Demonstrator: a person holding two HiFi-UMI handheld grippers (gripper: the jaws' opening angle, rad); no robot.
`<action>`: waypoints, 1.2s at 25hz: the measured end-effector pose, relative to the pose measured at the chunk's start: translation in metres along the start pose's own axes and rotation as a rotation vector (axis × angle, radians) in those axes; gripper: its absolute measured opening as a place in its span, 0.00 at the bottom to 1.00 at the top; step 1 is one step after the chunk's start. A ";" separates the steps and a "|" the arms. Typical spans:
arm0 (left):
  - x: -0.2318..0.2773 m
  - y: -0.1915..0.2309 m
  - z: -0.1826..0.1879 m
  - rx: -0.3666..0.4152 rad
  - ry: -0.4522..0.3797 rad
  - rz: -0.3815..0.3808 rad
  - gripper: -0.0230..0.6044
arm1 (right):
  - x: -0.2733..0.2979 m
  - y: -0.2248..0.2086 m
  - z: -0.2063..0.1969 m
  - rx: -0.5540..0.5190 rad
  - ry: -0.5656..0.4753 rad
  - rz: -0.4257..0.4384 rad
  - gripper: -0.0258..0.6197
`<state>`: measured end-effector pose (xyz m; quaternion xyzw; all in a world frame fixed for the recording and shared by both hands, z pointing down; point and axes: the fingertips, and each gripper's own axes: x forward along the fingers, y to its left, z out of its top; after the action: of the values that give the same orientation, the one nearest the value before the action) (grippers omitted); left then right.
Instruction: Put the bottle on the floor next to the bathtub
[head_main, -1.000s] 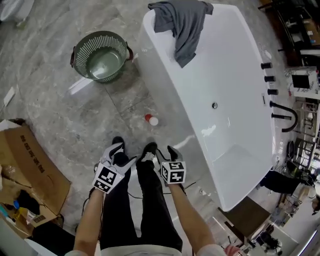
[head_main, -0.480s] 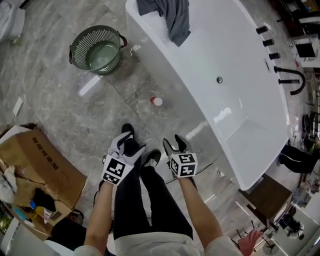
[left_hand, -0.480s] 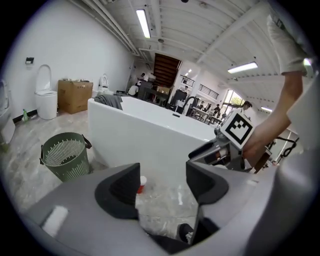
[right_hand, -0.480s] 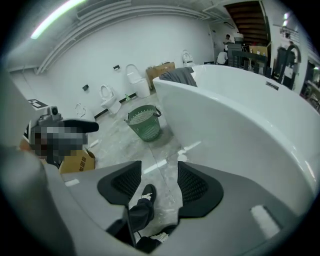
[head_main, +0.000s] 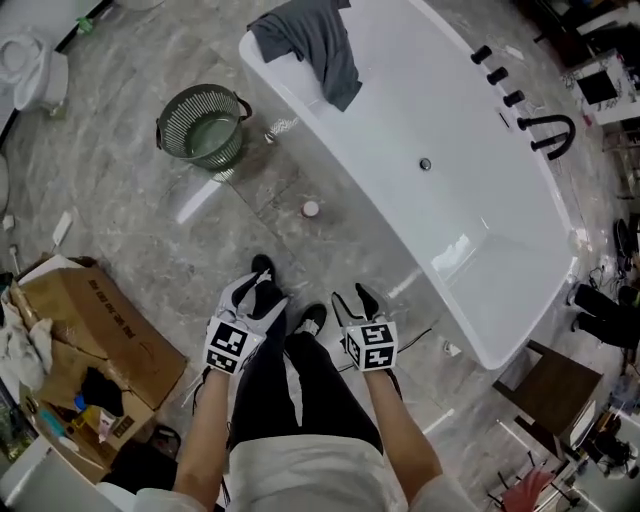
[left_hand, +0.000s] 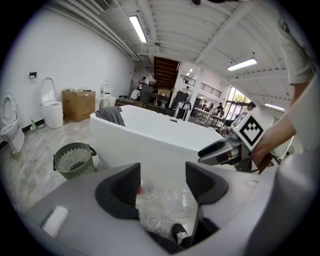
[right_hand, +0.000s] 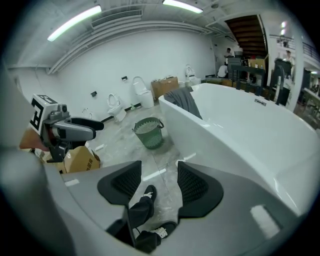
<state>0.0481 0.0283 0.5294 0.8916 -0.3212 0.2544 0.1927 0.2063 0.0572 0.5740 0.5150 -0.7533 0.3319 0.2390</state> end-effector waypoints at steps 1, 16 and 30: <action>-0.005 -0.005 0.005 -0.001 -0.003 0.006 0.57 | -0.011 -0.001 0.002 0.010 -0.011 -0.005 0.39; -0.069 -0.089 0.069 -0.049 -0.107 0.051 0.53 | -0.160 0.020 0.022 0.125 -0.183 -0.016 0.39; -0.079 -0.114 0.084 0.015 -0.087 0.068 0.49 | -0.191 0.035 0.041 0.079 -0.245 0.058 0.39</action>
<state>0.0998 0.1057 0.3960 0.8919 -0.3575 0.2241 0.1629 0.2410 0.1536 0.4037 0.5386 -0.7779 0.3026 0.1150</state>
